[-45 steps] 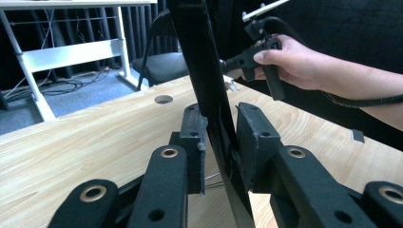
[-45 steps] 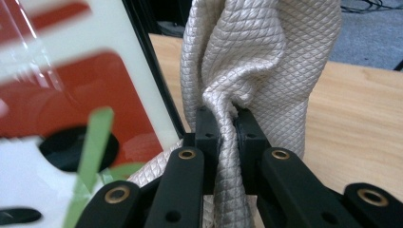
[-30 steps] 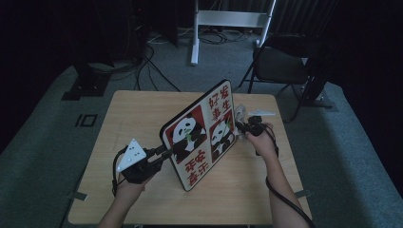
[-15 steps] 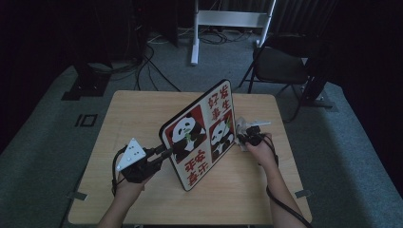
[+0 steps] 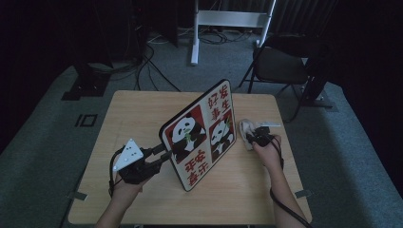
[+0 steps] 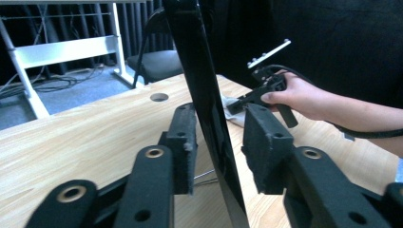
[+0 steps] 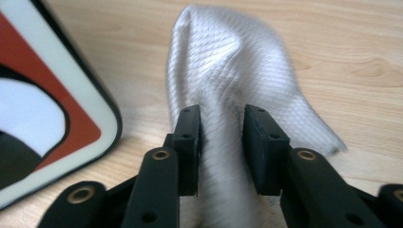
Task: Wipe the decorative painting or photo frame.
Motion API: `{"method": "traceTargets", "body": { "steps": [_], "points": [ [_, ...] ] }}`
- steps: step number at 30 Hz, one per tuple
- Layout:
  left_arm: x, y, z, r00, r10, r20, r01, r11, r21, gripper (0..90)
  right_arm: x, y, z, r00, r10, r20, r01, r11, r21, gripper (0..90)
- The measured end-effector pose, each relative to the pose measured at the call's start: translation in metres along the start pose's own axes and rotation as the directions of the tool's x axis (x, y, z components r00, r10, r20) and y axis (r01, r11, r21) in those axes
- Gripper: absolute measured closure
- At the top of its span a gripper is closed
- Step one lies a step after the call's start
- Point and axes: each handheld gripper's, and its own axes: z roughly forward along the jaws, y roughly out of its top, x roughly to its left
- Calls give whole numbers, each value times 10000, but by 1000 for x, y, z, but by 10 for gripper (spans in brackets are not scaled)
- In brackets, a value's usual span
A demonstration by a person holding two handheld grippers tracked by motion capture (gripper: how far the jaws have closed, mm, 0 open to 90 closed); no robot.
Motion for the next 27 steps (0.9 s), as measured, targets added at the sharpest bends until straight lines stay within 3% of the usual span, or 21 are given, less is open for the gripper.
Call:
{"method": "traceTargets", "body": {
  "steps": [10,19,22,27],
  "points": [
    [0,-5,-11,9998,-148,163,144,9995,275,519,-4,8,-19,10000,54,39,-50,9940,-1095,484],
    [8,-21,-14,9988,-494,38,490,9964,690,400,-2,5,-30,9999,-35,-154,15,9916,-1293,424],
    [14,-31,-13,9966,-813,142,797,9925,923,360,-1,1,-31,9997,-154,-181,130,9917,-1281,395],
    [23,-46,-12,9935,-1132,-107,1137,9857,1244,324,1,-5,-34,9994,-253,-241,221,9920,-1240,388]
  ]
}}
